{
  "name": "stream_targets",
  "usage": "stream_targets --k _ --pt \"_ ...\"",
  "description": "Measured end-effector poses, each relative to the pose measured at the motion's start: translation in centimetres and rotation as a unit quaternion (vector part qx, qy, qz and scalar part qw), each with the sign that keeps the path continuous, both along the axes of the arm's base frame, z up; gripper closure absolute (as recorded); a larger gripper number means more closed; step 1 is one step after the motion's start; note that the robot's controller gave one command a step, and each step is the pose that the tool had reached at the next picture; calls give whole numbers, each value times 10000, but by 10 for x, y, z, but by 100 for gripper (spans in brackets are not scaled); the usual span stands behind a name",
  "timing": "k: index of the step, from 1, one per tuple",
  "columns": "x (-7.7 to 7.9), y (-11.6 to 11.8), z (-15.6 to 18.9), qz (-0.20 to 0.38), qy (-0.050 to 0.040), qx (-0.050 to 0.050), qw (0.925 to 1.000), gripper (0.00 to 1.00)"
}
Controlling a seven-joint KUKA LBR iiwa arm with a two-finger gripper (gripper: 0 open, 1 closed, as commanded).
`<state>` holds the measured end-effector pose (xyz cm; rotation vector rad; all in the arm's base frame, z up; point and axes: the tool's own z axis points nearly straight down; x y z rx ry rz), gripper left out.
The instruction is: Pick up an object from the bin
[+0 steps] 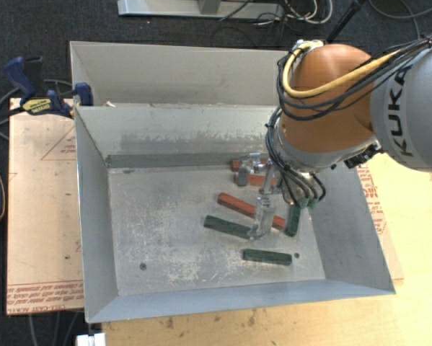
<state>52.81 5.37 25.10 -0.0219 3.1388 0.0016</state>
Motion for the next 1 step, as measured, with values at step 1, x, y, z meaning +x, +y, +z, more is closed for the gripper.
stream_targets --k 1 --pt "73 -45 -131 -1281 24 -4 9918 0"
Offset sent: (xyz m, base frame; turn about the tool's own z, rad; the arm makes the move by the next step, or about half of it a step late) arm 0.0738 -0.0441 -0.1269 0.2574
